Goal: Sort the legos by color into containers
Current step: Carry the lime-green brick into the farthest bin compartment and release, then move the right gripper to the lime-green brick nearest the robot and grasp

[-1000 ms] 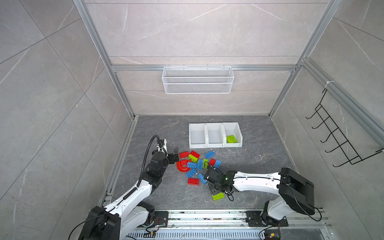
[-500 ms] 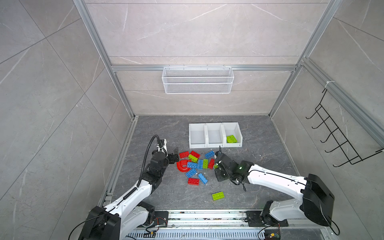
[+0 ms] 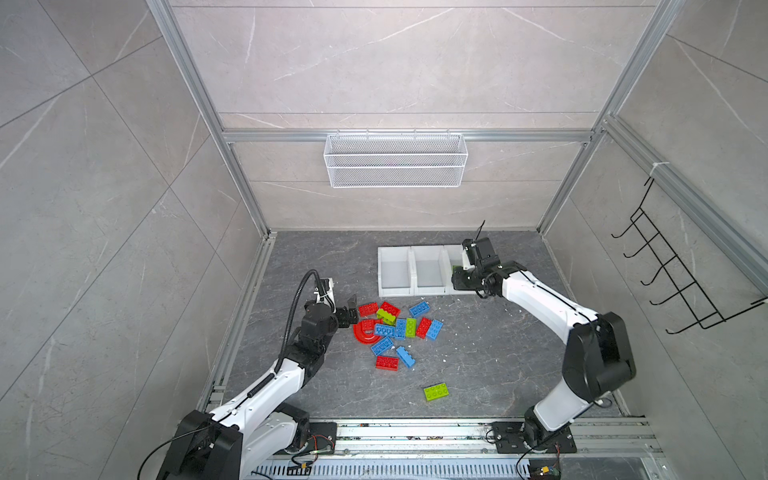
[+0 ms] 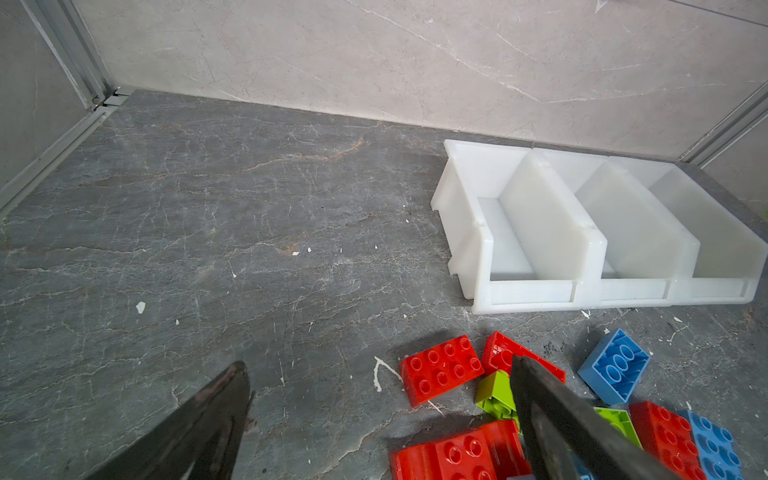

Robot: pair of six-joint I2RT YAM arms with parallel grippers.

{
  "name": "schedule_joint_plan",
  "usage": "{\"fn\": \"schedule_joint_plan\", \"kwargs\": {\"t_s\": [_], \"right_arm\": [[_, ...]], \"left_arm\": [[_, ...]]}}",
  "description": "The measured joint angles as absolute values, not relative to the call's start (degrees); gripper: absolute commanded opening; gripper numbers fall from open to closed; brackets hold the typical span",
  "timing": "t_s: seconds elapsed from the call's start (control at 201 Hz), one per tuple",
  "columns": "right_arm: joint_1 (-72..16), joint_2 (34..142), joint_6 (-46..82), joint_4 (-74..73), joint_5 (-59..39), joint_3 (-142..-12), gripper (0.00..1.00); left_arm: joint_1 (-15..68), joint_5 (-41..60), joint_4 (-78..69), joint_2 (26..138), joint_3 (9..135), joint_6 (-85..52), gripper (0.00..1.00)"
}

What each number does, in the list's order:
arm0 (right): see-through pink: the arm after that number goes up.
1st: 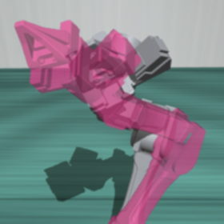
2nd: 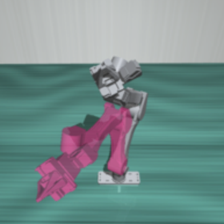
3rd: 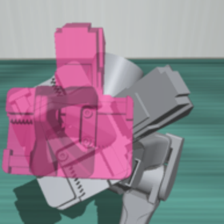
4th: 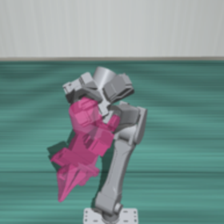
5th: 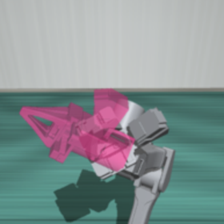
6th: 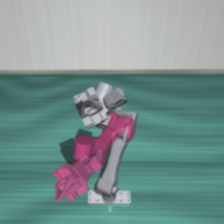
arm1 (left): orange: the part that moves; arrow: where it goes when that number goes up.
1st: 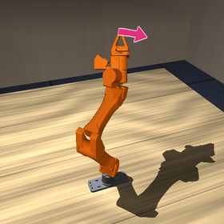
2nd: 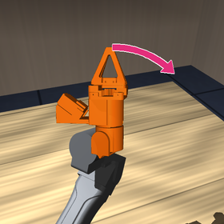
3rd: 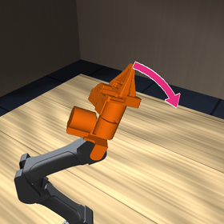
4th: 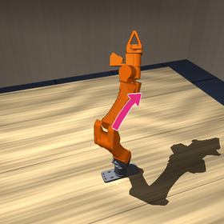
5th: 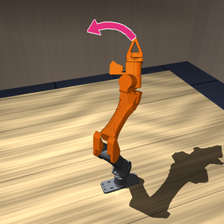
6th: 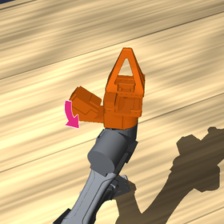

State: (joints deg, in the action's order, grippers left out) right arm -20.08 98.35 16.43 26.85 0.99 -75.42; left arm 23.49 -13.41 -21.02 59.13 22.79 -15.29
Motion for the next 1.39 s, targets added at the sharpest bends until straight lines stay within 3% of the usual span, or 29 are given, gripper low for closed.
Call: {"fn": "schedule_joint_plan", "kwargs": {"t_s": [0.289,0.577,0.637,0.781,0.946,1.06,1.195,1.389], "right_arm": [[-15.22,108.16,15.29,26.74,-0.69,-84.75,0.24],[-12.58,113.25,15.35,26.48,-1.13,-87.44,0.31],[-12.43,114.04,15.40,26.48,-1.45,-87.44,0.36],[-11.99,114.67,15.31,26.63,-1.65,-87.77,0.59],[-11.81,114.19,15.31,26.89,-2.26,-87.94,0.68],[-12.01,109.45,15.07,26.96,-2.63,-84.07,0.71],[-14.87,96.31,15.20,27.31,-2.81,-73.67,0.77],[-32.40,77.54,18.44,30.28,-0.78,-59.77,0.83]], "left_arm": [[23.46,-13.41,-20.97,59.27,22.79,-15.27,1.00],[23.46,-13.39,-20.97,59.27,22.79,-15.27,1.00],[23.49,-13.41,-20.95,59.27,22.81,-15.27,1.00],[23.46,-13.41,-20.93,59.27,22.81,-15.27,1.00],[23.46,-13.41,-20.88,59.27,22.81,-15.27,1.00],[23.46,-13.41,-20.82,59.27,22.81,-15.27,1.00],[23.46,-13.41,-20.75,59.27,22.81,-15.27,1.00],[23.46,-13.39,-20.64,59.18,22.81,-15.27,0.99]]}}
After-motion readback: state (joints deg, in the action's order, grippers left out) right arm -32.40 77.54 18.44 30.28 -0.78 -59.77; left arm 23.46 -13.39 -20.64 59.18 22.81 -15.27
